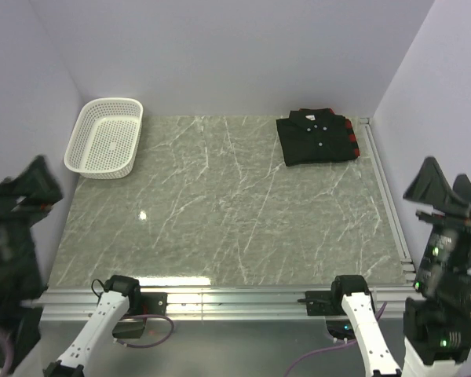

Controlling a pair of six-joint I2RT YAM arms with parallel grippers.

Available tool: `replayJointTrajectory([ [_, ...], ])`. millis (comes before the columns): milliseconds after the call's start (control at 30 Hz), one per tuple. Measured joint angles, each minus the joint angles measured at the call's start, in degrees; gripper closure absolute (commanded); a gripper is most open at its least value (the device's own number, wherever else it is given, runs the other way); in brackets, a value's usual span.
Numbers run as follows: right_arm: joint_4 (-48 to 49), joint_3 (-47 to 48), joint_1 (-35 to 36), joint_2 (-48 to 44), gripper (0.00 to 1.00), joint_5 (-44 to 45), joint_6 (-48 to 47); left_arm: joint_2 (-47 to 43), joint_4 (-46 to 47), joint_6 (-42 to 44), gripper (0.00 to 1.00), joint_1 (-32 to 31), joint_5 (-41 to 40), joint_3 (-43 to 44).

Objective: Fold and stack the long sleeve shirts
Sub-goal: Neatly place the folded shirt to the corner

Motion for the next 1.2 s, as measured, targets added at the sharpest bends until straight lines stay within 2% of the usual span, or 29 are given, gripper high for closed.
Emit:
replayJointTrajectory([
  [133, 2.8, -5.0, 3.4, -7.6, 0.00, 2.9, -3.2, -5.4, 1.0, 1.6, 0.01, 0.0, -2.0, 2.6],
  [267, 3.7, -9.7, 6.4, -12.4, 0.00, 4.7, -6.1, -8.4, 1.6, 2.8, 0.01, 0.0, -4.0, 0.2],
  [700, 0.0, -23.6, 10.9, -22.1, 0.00, 6.1, -10.5, -17.8, 2.6, 3.1, 0.01, -3.2, -6.6, -25.4],
  [933, -1.3, -30.5, 10.9, -22.2, 0.00, 5.3, -10.5, -22.0, 3.1, 2.6, 0.01, -3.3, -6.6, -32.7],
  [1200, -0.7, -33.0, 10.9, -22.2, 0.00, 5.1, -11.1, -24.3, 5.5, 2.3, 0.01, -3.3, -6.6, -39.1],
])
